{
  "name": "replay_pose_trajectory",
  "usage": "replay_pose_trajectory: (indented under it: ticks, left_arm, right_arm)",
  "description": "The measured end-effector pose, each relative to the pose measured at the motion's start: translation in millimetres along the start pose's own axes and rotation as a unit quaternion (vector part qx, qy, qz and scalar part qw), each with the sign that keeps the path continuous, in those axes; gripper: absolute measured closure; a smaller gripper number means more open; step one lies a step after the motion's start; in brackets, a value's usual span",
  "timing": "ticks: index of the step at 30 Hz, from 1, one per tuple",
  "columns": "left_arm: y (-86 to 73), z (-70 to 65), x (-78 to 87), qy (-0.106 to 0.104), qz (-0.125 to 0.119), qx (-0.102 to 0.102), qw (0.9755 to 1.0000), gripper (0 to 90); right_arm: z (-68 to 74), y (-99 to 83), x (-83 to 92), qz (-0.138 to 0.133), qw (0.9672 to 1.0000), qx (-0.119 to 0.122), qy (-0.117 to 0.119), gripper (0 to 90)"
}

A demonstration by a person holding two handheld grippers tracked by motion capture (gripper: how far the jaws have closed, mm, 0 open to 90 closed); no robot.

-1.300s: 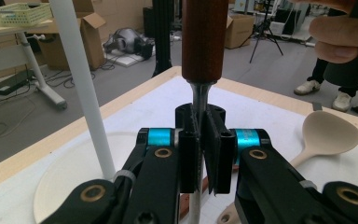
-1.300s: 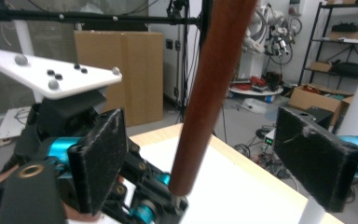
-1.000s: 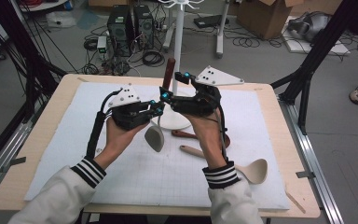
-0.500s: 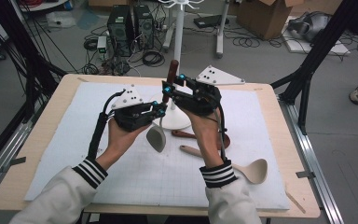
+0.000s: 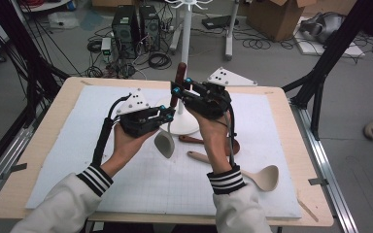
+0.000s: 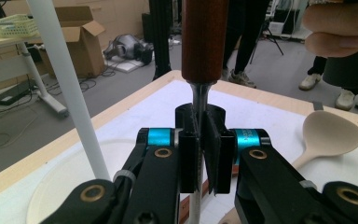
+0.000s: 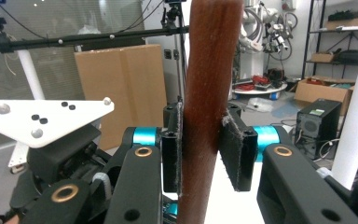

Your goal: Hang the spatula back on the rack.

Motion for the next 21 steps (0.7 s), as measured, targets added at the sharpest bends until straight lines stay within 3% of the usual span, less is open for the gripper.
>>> replay_pose_trajectory:
  ticks: [4,16,17,21]
  left_arm:
    - [-0.5,0.1,-0.5,-0.001,-0.005,0.002,1.0,84.5]
    - [0.7,1.2,0.5,-0.011,-0.014,0.002,0.9998,83.4]
    - [1.2,1.4,0.8,-0.011,-0.017,0.002,0.9998,82.0]
    - [3.1,5.3,2.0,-0.013,-0.024,0.006,0.9996,57.1]
  right_arm:
    - [0.4,1.1,-0.4,0.007,0.9999,-0.013,0.002,73.4]
    - [2.2,5.2,-0.3,0.017,0.9996,-0.02,-0.003,74.2]
    - [2.1,5.3,-0.3,0.017,0.9997,-0.019,-0.002,74.2]
    - [1.8,3.9,-1.3,0.026,0.9995,-0.018,0.0,74.2]
Point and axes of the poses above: each handheld gripper's, and its own axes: x roughly backward along the jaws, y roughly out of its top, z roughly to its left, the point moved 6 cm from there along -x, roughly forward along the jaws, and after that the axes turned 5 degrees about x, right-handed, at the moved point
